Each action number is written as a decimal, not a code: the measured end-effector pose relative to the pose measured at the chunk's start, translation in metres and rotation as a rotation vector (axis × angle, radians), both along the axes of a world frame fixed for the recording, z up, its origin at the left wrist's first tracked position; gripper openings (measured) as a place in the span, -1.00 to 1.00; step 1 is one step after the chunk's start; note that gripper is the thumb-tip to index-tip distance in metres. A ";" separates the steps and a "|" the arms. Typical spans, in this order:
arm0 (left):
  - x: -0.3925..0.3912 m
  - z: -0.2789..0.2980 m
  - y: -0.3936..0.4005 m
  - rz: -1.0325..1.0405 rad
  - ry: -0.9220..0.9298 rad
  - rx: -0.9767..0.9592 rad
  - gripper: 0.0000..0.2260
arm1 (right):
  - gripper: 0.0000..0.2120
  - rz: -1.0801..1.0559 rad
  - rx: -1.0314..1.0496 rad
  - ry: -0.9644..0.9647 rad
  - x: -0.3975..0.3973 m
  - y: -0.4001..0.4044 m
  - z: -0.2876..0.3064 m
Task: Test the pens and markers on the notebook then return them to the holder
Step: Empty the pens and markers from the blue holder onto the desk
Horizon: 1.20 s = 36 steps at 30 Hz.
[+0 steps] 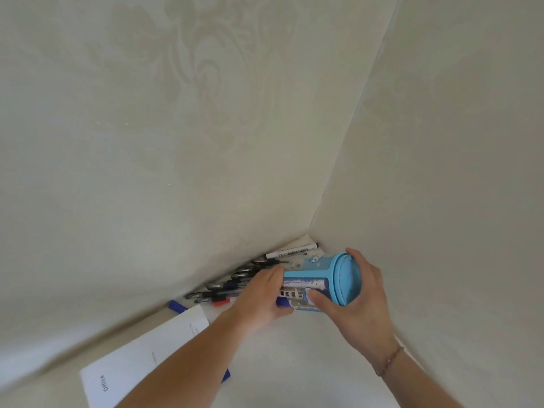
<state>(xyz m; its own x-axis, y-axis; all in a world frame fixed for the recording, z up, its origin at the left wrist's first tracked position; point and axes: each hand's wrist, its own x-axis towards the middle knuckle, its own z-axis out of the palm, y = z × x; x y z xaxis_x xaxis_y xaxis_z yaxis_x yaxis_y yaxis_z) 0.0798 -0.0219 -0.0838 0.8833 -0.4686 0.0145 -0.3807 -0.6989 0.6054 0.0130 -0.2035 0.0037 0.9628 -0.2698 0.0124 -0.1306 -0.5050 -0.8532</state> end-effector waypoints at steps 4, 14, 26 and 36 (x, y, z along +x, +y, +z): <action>0.001 -0.004 0.000 -0.016 0.090 0.024 -0.37 | -0.10 -0.034 -0.008 0.013 -0.001 0.003 0.002; -0.002 -0.009 -0.014 0.029 -0.258 -0.004 -0.34 | -0.19 -0.214 0.116 0.077 0.000 0.005 -0.009; 0.016 -0.014 -0.011 0.029 -0.232 -0.008 -0.36 | -0.23 -0.281 0.222 0.135 0.011 0.011 -0.019; 0.023 -0.016 0.019 0.132 -0.117 0.252 -0.57 | -0.18 -0.311 0.319 0.165 0.021 -0.019 -0.012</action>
<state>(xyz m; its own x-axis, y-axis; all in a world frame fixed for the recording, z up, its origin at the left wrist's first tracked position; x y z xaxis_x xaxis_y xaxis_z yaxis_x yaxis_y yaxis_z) 0.1024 -0.0028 -0.0997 0.9360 -0.3515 0.0178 -0.3335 -0.8698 0.3638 0.0336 -0.2221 -0.0082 0.8179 -0.5109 -0.2648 -0.3811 -0.1363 -0.9144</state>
